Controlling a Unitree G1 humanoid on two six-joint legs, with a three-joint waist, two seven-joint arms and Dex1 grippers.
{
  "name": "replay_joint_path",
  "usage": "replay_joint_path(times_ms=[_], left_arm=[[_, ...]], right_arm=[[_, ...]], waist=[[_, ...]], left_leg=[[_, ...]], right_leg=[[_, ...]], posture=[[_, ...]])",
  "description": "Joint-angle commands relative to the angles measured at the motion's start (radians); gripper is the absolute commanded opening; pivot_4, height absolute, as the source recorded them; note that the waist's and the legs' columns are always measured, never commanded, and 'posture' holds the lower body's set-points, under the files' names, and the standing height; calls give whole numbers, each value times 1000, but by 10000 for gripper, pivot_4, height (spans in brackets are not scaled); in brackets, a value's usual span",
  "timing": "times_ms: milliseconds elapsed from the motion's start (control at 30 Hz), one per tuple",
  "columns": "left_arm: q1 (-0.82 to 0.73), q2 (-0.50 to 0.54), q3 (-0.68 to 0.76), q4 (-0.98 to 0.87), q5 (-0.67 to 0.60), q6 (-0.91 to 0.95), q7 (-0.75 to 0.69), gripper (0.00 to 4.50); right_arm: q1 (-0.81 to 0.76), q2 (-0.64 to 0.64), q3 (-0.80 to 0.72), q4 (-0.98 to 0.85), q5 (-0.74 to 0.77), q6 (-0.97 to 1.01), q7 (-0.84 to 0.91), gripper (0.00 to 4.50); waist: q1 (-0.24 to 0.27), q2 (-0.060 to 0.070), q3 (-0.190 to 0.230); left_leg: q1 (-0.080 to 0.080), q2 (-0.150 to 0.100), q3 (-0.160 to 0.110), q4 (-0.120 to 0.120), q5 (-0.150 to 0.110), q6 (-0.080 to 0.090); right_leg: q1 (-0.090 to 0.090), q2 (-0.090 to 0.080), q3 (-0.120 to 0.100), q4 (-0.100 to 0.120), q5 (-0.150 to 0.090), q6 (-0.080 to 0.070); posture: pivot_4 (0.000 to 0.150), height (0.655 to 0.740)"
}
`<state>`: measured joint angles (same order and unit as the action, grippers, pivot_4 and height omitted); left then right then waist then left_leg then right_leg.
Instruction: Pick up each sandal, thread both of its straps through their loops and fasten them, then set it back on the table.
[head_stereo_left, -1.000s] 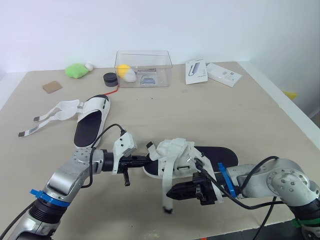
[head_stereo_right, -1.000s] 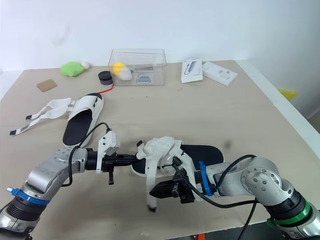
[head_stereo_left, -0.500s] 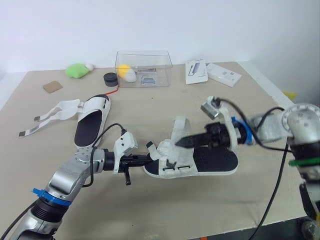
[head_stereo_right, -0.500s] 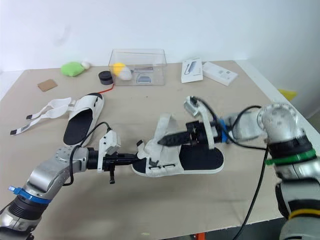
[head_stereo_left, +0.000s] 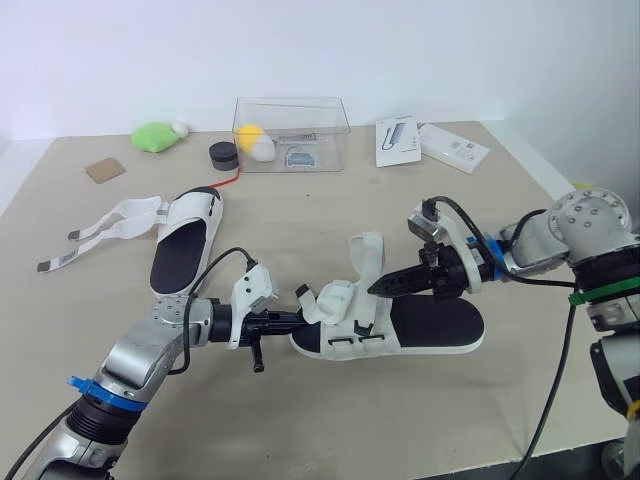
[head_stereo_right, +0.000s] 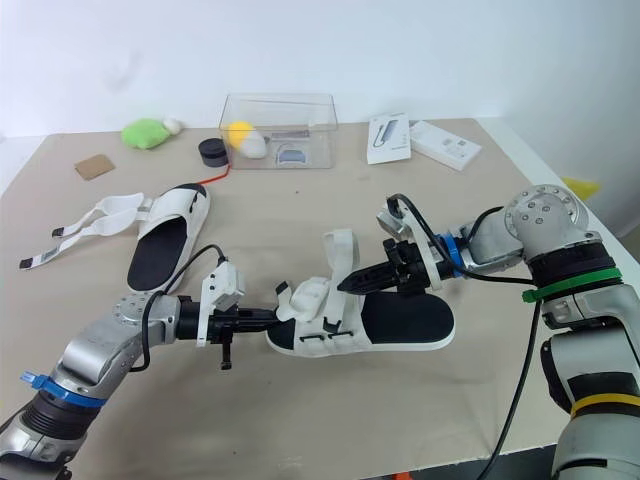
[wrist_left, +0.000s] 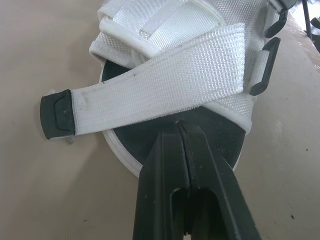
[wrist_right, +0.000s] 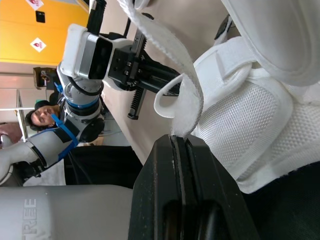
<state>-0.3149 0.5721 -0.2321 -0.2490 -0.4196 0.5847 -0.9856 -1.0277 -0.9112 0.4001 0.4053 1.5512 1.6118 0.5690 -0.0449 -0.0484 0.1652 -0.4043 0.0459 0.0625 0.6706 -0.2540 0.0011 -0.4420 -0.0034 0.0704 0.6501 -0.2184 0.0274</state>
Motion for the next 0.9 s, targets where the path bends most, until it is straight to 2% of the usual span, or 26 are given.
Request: replay_joint_path(times_ms=[33, 333, 500, 667, 900], left_arm=[[17, 4, 2, -11, 16, -6, 15, 0], [16, -3, -2, -8, 17, -7, 21, 0], [14, -5, -3, -7, 16, -8, 23, 0], [14, -8, -4, -7, 17, -8, 23, 0], [15, -10, -5, -7, 16, -8, 25, 0]], right_arm=[[-16, -23, 1, -43, -64, 3, 78, 121], [-24, -33, 22, -95, -197, 3, 219, 121], [-74, 13, -22, 14, -233, 3, 234, 121], [-65, 24, -41, 6, -334, 3, 253, 121], [-23, -22, 9, -104, -340, 3, 325, 121]], waist=[[0, 0, 0], [0, 1, 0], [0, 1, 0], [0, 1, 0], [0, 1, 0]], left_leg=[[0, 0, 0, 0, 0, 0], [0, 0, 0, 0, 0, 0], [0, 0, 1, 1, 0, 0], [0, 0, 1, 1, 0, 0], [-1, 0, 0, 1, 0, 0]], right_leg=[[0, 0, 0, 0, 0, 0], [0, 0, 0, 0, 0, 0], [0, 0, 0, 0, 2, 0], [0, 0, 0, 0, 2, 0], [0, 0, 0, -1, 3, -1]], posture=[[1500, 7400], [1500, 7400], [1500, 7400], [1500, 7400], [1500, 7400]])
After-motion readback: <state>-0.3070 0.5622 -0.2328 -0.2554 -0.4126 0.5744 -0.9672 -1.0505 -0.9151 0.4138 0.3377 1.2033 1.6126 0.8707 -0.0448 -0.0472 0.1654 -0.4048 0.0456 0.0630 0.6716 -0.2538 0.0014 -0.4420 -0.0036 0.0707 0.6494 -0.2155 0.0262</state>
